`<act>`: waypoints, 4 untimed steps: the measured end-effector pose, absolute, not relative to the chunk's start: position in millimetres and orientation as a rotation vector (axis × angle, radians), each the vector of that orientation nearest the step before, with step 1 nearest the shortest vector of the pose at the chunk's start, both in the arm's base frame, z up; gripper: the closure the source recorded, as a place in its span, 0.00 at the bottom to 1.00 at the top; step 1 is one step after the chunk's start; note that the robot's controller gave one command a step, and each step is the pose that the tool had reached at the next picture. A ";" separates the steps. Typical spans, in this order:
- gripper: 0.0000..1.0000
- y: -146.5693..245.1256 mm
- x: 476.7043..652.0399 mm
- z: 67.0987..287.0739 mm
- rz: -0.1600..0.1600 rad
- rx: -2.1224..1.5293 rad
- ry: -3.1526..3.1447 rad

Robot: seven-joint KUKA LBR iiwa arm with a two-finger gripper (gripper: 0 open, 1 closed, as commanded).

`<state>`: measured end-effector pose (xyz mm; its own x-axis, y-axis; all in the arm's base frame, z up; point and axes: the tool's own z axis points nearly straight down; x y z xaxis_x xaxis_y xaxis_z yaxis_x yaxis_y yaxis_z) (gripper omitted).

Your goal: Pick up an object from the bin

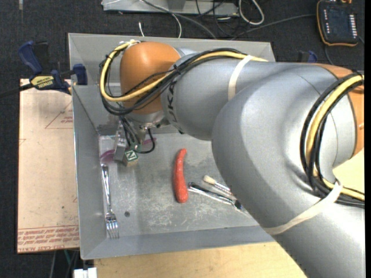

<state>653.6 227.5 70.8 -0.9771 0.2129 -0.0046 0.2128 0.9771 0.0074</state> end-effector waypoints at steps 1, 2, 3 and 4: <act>1.00 226.3 650.0 90.1 0.003 0.338 3.130; 1.00 227.3 653.1 128.9 0.011 0.336 3.120; 1.00 227.6 653.5 143.9 0.014 0.336 3.118; 1.00 227.8 654.1 153.5 0.016 0.335 3.115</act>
Offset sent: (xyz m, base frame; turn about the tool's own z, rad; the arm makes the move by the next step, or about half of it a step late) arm -0.0020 -0.0007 0.0610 0.0001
